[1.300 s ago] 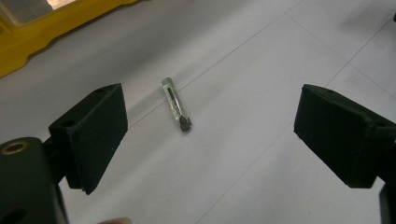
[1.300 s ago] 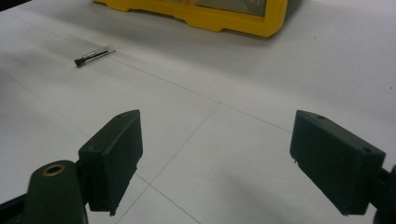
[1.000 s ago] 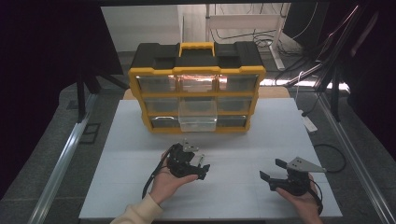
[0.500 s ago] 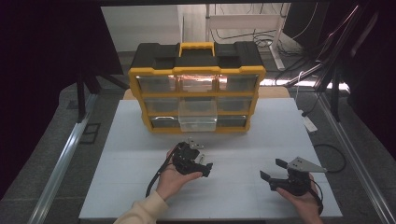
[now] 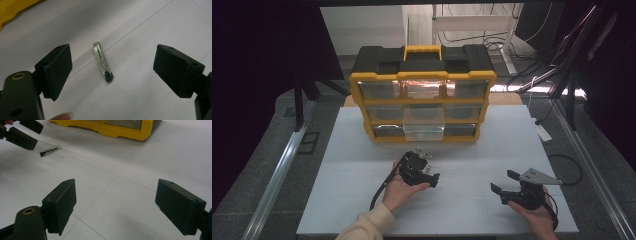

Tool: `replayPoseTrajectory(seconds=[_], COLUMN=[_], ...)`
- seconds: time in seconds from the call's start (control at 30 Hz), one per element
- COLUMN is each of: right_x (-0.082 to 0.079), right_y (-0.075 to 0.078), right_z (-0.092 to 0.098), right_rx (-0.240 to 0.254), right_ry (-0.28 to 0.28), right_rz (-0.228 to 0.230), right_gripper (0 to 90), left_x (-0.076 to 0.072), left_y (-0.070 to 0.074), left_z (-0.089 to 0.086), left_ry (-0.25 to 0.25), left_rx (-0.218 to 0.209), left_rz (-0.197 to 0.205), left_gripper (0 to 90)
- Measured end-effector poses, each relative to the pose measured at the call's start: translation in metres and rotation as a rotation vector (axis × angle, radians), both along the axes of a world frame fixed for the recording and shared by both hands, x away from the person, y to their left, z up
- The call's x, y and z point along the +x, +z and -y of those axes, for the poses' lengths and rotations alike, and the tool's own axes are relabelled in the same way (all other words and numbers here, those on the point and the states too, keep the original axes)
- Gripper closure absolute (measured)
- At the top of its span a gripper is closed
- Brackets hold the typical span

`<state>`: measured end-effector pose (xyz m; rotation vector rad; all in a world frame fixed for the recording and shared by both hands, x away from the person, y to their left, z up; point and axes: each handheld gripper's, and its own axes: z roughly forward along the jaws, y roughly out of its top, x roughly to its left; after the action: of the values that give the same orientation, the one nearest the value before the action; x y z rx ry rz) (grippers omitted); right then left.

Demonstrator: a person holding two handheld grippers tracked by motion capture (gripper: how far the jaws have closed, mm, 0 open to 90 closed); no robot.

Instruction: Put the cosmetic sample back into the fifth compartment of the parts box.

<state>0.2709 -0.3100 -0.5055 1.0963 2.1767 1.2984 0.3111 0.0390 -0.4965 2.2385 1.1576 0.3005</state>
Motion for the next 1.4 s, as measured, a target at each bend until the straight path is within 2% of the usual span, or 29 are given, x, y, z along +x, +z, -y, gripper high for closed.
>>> replayPoseTrajectory(seconds=[0.33, 0.57, 0.77, 1.13, 1.4], right_x=[0.0, 0.0, 0.0, 0.0, 0.0], right_y=[0.0, 0.0, 0.0, 0.0, 0.0], right_z=[0.0, 0.0, 0.0, 0.001, 0.001], right_rx=[-0.001, -0.002, -0.002, -0.002, 0.001], right_ry=[0.001, -0.002, -0.002, -0.002, -0.001], right_rz=[0.001, 0.001, 0.0, 0.002, 0.002], right_gripper=[17.0, 17.0, 17.0, 17.0, 17.0], left_x=[0.004, 0.007, 0.009, 0.013, 0.014], left_y=[-0.006, -0.012, -0.014, -0.019, -0.022], left_z=[0.003, 0.005, 0.004, 0.005, 0.007], left_ry=[-0.001, 0.011, 0.022, 0.013, 0.003], left_rx=[0.017, 0.045, 0.046, 0.039, 0.052], left_rz=[-0.017, -0.025, -0.029, -0.058, -0.07], left_gripper=[22.4, 28.4, 34.5, 46.5, 55.0])
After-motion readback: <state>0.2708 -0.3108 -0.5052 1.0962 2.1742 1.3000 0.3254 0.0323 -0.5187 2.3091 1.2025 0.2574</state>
